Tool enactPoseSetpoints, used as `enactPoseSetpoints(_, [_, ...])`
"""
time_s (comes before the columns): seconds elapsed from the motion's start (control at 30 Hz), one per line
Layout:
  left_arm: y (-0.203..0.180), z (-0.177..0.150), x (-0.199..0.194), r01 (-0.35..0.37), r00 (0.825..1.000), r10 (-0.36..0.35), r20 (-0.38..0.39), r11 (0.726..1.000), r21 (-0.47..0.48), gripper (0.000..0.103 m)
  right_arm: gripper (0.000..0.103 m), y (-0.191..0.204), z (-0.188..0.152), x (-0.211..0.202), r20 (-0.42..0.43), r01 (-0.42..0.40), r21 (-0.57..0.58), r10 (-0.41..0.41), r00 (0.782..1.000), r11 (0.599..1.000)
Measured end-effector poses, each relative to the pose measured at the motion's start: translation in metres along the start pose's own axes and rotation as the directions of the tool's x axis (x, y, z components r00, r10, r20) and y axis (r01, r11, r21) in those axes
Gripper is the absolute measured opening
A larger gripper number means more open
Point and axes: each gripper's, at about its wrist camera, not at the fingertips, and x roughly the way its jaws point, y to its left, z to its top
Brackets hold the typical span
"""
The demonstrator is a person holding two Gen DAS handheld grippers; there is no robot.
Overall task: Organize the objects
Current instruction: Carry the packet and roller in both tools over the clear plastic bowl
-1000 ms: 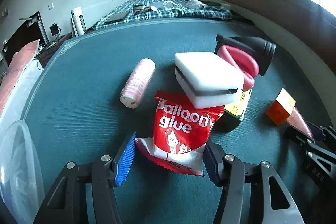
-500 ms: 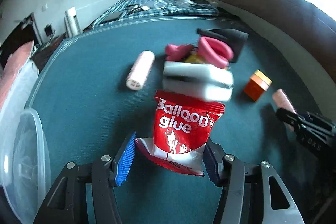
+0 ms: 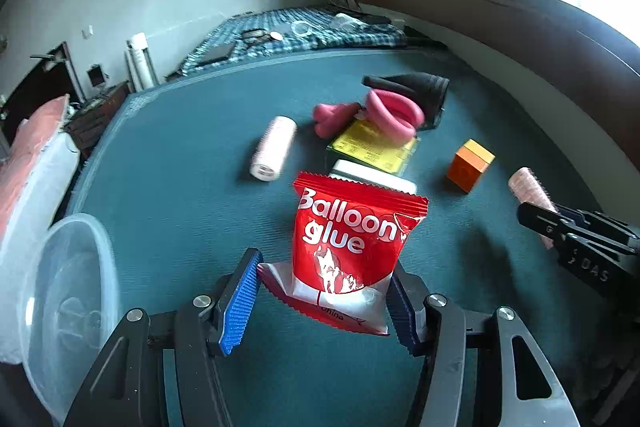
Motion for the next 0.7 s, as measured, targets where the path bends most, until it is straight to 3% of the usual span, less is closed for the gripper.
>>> enactPoseSetpoints(0.4, [0.055, -0.011, -0.025, -0.141, 0.988, 0.145, 0.051, 0.987, -0.079, 0.062, 0.027, 0.052, 0.008, -0.011, 0.026, -0.089, -0.069, 0.091, 0.995, 0.994])
enactPoseSetpoints(0.7, [0.124, -0.019, -0.05, -0.272, 0.954, 0.288, 0.082, 0.949, -0.161, 0.062, 0.027, 0.122, 0.017, -0.01, 0.024, -0.19, -0.164, 0.196, 0.98, 0.968])
